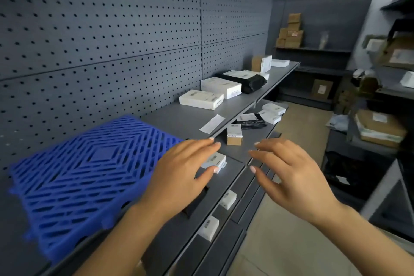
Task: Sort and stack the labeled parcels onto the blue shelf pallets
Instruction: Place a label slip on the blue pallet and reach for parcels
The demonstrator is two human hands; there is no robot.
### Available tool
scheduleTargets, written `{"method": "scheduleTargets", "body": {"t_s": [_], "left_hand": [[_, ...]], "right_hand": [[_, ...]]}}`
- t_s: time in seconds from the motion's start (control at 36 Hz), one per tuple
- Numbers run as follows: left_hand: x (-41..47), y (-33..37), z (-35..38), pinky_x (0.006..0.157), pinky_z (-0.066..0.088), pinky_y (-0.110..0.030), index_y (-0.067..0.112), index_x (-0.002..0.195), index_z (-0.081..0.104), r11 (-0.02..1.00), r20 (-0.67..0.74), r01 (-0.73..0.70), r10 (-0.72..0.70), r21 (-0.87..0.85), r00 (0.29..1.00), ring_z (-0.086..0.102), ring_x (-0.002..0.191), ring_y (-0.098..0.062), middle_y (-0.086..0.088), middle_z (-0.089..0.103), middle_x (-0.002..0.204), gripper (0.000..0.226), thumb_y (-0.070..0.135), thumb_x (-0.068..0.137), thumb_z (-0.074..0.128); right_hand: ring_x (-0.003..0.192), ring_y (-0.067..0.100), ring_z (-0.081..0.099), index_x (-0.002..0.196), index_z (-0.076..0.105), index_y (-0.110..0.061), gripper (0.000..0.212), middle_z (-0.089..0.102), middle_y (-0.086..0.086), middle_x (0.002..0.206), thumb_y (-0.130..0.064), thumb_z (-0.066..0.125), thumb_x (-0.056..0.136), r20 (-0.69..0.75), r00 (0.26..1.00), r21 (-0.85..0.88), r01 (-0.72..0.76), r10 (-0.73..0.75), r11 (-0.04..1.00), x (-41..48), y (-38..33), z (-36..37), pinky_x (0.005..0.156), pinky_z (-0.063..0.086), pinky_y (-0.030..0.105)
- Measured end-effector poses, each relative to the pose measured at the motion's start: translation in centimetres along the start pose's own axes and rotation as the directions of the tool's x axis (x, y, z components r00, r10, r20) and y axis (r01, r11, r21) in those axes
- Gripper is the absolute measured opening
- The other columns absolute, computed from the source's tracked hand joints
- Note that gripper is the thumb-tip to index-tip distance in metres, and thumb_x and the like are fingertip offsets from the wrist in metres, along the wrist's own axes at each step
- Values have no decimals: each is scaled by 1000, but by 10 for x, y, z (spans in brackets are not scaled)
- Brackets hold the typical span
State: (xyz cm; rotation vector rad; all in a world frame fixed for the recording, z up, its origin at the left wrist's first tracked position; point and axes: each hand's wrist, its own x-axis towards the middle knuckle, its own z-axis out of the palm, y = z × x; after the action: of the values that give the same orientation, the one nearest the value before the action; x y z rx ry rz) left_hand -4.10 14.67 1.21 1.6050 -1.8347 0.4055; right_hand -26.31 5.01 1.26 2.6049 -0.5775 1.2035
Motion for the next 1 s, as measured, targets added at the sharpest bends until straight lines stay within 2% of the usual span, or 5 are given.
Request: {"method": "scheduleTargets", "body": {"t_s": [0.08,0.44,0.56,0.75,1.0], "left_hand": [[20,-8,15,100,38,-22,26,127,60,1000,14,5,-6,23,1000,49,117,-3,14,59,128,44,40,86,54],[86,-38,88,91,52,-35,22,118,68,967,10,164,-169,193,986,57,112,-10,9,65,120,42,44,86,51],[99,-40,108,90,49,-27,22,112,71,930,-6,234,-242,282,970,57,107,-8,8,67,115,41,45,85,50],[105,-38,130,82,51,-25,22,108,73,834,-63,391,-399,388,915,59,99,-8,9,70,108,42,45,83,49],[108,-33,147,83,47,-23,22,104,73,732,-66,476,-513,487,856,63,93,-11,9,71,102,38,41,83,48]], "right_hand": [[106,26,59,106,69,-11,24,64,5,110,-23,65,86,3,1000,31,-2,2,1000,7,27,17,89,48,36],[106,25,59,109,69,-9,26,64,7,109,-23,63,88,10,992,221,122,-127,968,54,157,105,90,49,37],[102,25,60,106,69,-9,23,64,6,107,-22,63,88,-1,980,334,189,-200,924,68,188,137,85,50,40],[106,21,58,106,70,-10,26,65,4,109,-26,57,90,-9,948,464,286,-319,838,91,216,189,94,45,30],[99,18,57,102,71,-9,27,67,3,103,-25,54,89,-31,923,584,328,-383,742,105,219,232,87,48,30]]}}
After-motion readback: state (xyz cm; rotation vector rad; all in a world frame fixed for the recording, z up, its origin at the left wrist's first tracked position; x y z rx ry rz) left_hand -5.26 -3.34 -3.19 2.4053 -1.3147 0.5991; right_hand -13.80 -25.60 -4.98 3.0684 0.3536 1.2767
